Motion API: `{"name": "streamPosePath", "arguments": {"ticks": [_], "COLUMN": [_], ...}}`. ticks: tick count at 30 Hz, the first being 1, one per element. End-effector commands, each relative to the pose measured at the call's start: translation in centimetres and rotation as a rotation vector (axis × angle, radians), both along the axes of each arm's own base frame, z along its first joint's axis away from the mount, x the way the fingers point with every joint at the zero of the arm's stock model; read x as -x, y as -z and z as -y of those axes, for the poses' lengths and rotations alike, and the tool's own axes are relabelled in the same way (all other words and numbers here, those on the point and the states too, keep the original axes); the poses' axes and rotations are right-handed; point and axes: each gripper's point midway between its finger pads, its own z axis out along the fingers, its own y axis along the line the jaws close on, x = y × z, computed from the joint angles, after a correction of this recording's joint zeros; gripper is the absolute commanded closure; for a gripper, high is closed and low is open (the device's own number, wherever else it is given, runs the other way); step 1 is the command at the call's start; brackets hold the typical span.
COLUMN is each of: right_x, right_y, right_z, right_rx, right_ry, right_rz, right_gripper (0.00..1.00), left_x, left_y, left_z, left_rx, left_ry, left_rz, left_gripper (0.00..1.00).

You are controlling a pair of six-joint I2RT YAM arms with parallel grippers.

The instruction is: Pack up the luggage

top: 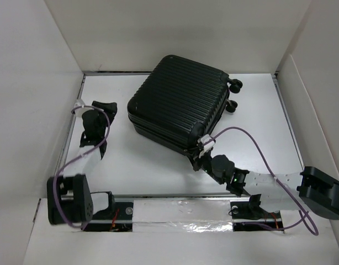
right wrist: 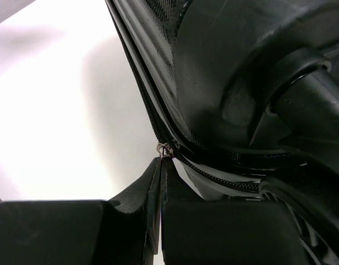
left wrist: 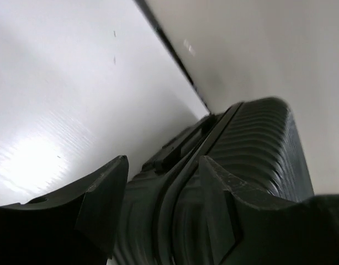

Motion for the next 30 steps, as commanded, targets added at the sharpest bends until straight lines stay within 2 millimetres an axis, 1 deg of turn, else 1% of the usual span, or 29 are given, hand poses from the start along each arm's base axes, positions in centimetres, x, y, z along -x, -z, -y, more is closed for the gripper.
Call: {"name": "streamPosePath", "arguments": {"ticks": [1,3,4,5,6,7,8,10,11,12,13,14,15,16,17,18,19,20,21,22,23,24,25,26,27,28,29,30], "right_x": [0.9,1.2,1.2,1.2,1.2,1.2,1.2,1.0,0.9,0.5,0.3,0.1,-0.1,-0.2,-0.4,-0.9,-0.8,-1.1,-0.7,-1.4,-1.3,-0.8,-1.5,-1.0,-0.2,-0.3,-0.2,0.4], "right_y": [-5.2,-4.8,-4.8,-4.6,-4.5,-4.4,-4.3,-4.1,-3.6,-4.0,-4.1,-4.0,-4.5,-4.6,-4.4,-5.1,-5.4,-5.3,-5.6,-6.8,-6.5,-6.8,-7.9,-7.5,-7.6,-7.8,-8.3,-8.6], "right_z": [-1.5,-1.7,-1.8,-1.8,-1.9,-2.0,-2.1,-2.3,-2.4,-2.6,-2.9,-3.3,-4.3,-4.9,-5.5,-6.9,-7.8,-8.5,-9.7,-11.5,-12.6,-13.9,-16.1,-17.3,-18.9,-20.1,-22.5,-23.8], "right_rx": [-0.195,-0.181,-0.179,-0.171,-0.169,-0.165,-0.160,-0.147,-0.125,-0.125,-0.118,-0.103,-0.099,-0.093,-0.077,-0.080,-0.080,-0.059,-0.051,-0.061,-0.025,-0.017,-0.023,0.009,0.016,0.014,0.000,-0.012], "right_ry": [-0.083,-0.106,-0.108,-0.109,-0.112,-0.114,-0.114,-0.112,-0.112,-0.105,-0.107,-0.111,-0.128,-0.139,-0.147,-0.159,-0.173,-0.181,-0.216,-0.229,-0.252,-0.292,-0.310,-0.342,-0.399,-0.420,-0.452,-0.507], "right_rz": [0.070,0.064,0.061,0.056,0.055,0.052,0.051,0.049,0.040,0.044,0.046,0.049,0.050,0.050,0.043,0.044,0.043,0.038,0.038,0.052,0.045,0.043,0.052,0.039,0.031,0.027,0.031,0.028], "right_gripper": [1.00,1.00,1.00,1.00,1.00,1.00,1.00,1.00,1.00,1.00,1.00,1.00,1.00,1.00,1.00,1.00,1.00,1.00,1.00,1.00,1.00,1.00,1.00,1.00,1.00,1.00,1.00,1.00], "left_x": [-4.7,-6.1,-7.4,-7.8,-8.3,-8.8,-9.1,-9.1,-9.0,-8.6,-8.6,-8.0,-7.7,-7.3,-6.5,-6.2,-5.9,-4.9,-4.6,-3.8,-3.4,-3.0,-2.3,-1.9,-1.5,-1.2,-0.4,-0.1], "left_y": [-4.3,-3.4,-2.6,-2.2,-1.9,-0.6,-0.7,0.4,0.8,1.3,1.6,2.6,3.2,3.1,4.2,4.6,4.4,5.4,5.7,6.1,6.3,6.5,6.8,6.8,6.9,6.0,6.6,6.6], "left_z": [3.1,4.2,4.3,5.2,5.3,5.8,6.9,7.7,8.1,9.2,9.9,10.5,11.0,12.0,12.4,12.4,12.9,13.4,13.4,13.7,13.8,13.8,13.8,14.1,14.1,14.0,14.0,14.0], "left_rx": [0.064,0.087,0.100,0.111,0.114,0.118,0.105,0.100,0.102,0.108,0.108,0.112,0.110,0.108,0.111,0.112,0.110,0.111,0.108,0.098,0.096,0.093,0.079,0.072,0.064,0.056,0.049,0.045], "left_ry": [0.184,0.246,0.256,0.288,0.297,0.309,0.332,0.340,0.347,0.373,0.392,0.406,0.411,0.434,0.444,0.445,0.459,0.473,0.474,0.487,0.498,0.505,0.513,0.526,0.529,0.533,0.539,0.543], "left_rz": [0.098,0.060,0.045,0.033,0.024,-0.008,-0.008,-0.024,-0.029,-0.036,-0.027,-0.043,-0.048,-0.031,-0.048,-0.052,-0.032,-0.051,-0.054,-0.058,-0.060,-0.060,-0.056,-0.055,-0.051,-0.011,-0.018,-0.013], "left_gripper": [0.50,0.50,0.50,0.50,0.51,0.51,0.51,0.51,0.51,0.51,0.51,0.52,0.52,0.52,0.52,0.52,0.52,0.53,0.53,0.53,0.54,0.54,0.54,0.54,0.54,0.54,0.55,0.55]}}
